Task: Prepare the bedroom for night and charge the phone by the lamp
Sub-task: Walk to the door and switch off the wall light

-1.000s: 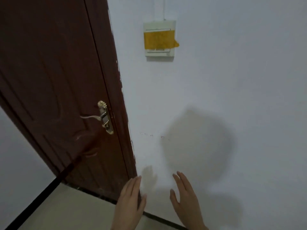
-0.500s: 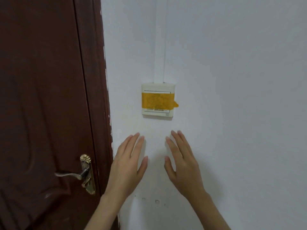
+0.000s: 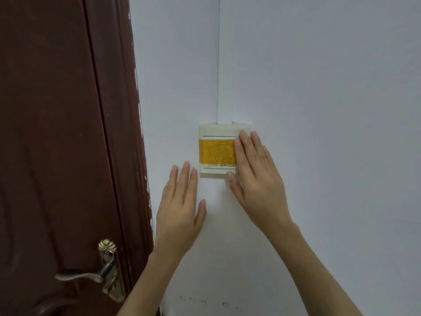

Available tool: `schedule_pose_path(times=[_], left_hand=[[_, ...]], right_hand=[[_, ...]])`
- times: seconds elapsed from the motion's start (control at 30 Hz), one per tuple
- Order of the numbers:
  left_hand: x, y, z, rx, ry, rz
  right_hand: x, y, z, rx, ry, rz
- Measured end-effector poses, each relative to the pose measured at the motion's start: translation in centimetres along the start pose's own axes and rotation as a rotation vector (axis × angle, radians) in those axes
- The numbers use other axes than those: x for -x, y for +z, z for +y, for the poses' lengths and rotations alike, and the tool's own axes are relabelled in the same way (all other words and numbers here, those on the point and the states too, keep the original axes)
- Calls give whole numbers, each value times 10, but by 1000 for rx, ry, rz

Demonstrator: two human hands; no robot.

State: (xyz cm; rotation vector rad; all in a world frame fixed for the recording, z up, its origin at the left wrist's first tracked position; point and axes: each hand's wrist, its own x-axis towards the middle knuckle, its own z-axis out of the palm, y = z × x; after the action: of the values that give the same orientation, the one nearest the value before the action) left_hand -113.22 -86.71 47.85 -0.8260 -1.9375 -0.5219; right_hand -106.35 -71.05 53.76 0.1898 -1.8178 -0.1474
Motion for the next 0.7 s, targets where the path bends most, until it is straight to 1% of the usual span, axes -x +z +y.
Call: schedule_pose_path(times=[0.27, 0.43, 0.7], left_hand=[[0, 6, -1, 51, -8, 40], [0, 9, -1, 73, -20, 39], [-1, 5, 0, 70, -7, 15]], right_hand=[[-1, 9, -9, 81, 42, 113], [-2, 16, -12, 126, 63, 93], [-2, 14, -14, 78, 96, 60]])
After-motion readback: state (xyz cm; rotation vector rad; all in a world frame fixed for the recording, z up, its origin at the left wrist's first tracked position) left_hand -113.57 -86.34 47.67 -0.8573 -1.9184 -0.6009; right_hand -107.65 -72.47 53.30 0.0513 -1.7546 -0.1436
